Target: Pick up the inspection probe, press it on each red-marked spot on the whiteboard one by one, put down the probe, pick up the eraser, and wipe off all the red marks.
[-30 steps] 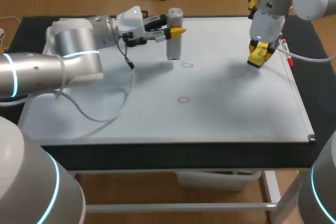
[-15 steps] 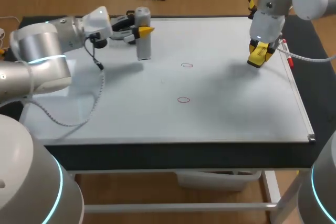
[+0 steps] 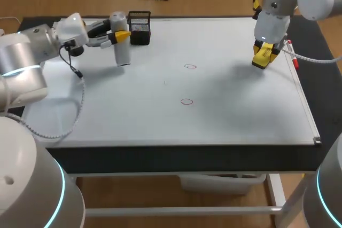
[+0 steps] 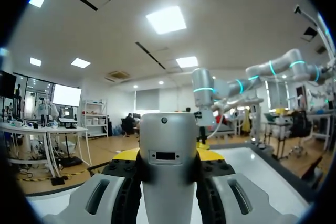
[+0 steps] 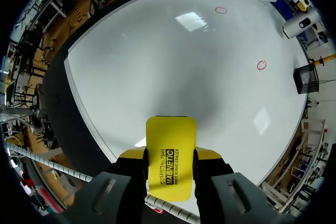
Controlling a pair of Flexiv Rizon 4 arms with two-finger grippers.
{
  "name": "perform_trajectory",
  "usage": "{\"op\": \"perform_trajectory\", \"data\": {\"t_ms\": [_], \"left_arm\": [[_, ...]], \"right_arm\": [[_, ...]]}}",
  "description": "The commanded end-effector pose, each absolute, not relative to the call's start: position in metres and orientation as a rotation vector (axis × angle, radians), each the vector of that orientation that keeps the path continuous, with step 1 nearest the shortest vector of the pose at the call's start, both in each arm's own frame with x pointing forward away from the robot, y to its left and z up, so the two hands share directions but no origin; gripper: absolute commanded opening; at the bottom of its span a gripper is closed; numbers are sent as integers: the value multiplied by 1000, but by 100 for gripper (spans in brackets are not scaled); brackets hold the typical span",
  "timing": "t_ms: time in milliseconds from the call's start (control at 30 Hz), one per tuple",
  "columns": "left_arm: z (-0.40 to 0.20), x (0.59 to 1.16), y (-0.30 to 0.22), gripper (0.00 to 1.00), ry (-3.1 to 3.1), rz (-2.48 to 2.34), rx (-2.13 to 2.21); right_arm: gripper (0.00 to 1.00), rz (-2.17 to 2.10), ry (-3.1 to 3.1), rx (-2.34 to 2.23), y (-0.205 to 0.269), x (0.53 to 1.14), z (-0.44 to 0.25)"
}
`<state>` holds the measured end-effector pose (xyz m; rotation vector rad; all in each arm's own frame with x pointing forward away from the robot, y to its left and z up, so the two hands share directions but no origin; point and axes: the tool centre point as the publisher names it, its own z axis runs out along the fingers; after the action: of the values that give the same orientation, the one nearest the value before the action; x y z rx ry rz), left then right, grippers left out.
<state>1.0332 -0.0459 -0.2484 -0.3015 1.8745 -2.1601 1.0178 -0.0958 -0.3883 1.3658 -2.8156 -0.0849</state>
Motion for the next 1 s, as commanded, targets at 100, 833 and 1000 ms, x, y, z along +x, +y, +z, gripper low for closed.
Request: {"op": "perform_trajectory", "data": {"t_ms": [100, 833, 1000], "left_arm": [[-246, 1024, -30, 0, 1864, -2146, -318], [-243, 1021, -24, 0, 1852, -2143, -320], [-243, 1021, -24, 0, 1852, -2143, -320]], "right_arm": [[0, -82, -2813, 1368, -96, 1018, -388], [0, -58, -2771, 1417, -81, 1018, -389], [0, -7, -2700, 1532, -44, 1016, -388]]}}
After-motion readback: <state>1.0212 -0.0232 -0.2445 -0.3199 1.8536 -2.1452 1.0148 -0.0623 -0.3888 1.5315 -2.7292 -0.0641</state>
